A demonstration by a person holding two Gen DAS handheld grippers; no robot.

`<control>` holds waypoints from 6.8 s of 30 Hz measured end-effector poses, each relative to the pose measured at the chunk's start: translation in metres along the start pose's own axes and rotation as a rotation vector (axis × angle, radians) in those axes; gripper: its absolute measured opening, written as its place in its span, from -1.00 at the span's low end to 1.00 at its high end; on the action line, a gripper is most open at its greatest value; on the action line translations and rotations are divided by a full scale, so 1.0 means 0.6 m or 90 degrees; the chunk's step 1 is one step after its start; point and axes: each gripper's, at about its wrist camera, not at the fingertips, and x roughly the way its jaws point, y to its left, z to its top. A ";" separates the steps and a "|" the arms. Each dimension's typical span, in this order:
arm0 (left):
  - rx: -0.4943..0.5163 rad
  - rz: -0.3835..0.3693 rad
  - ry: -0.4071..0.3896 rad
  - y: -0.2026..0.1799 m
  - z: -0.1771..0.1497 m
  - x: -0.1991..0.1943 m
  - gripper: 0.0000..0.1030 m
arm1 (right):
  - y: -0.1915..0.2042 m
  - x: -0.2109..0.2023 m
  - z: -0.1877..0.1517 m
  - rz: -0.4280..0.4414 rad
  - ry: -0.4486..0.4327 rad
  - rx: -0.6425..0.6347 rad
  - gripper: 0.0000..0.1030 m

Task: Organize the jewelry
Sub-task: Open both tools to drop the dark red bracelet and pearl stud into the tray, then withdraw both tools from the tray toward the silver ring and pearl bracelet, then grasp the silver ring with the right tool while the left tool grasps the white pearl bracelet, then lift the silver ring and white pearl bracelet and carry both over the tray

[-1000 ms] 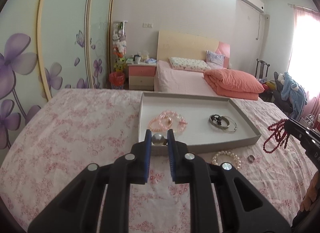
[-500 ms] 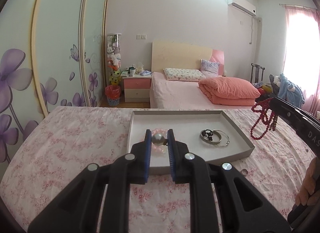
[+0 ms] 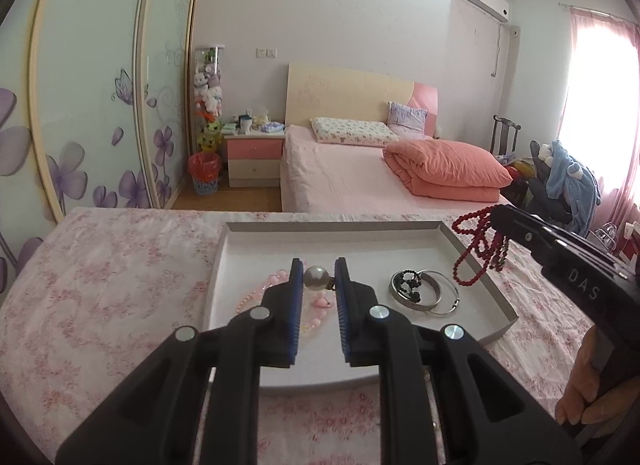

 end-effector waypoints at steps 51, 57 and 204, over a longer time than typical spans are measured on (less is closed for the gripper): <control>0.033 0.028 0.125 0.052 -0.149 -0.041 -0.06 | -0.067 -0.039 -0.168 -0.065 0.236 0.013 -0.18; 0.027 0.058 0.148 0.076 -0.178 -0.053 0.04 | -0.070 -0.043 -0.194 -0.079 0.271 0.001 -0.18; 0.042 -0.012 -0.083 -0.024 -0.049 -0.187 -0.80 | 0.064 -0.162 -0.059 -0.041 -0.099 -0.088 -0.56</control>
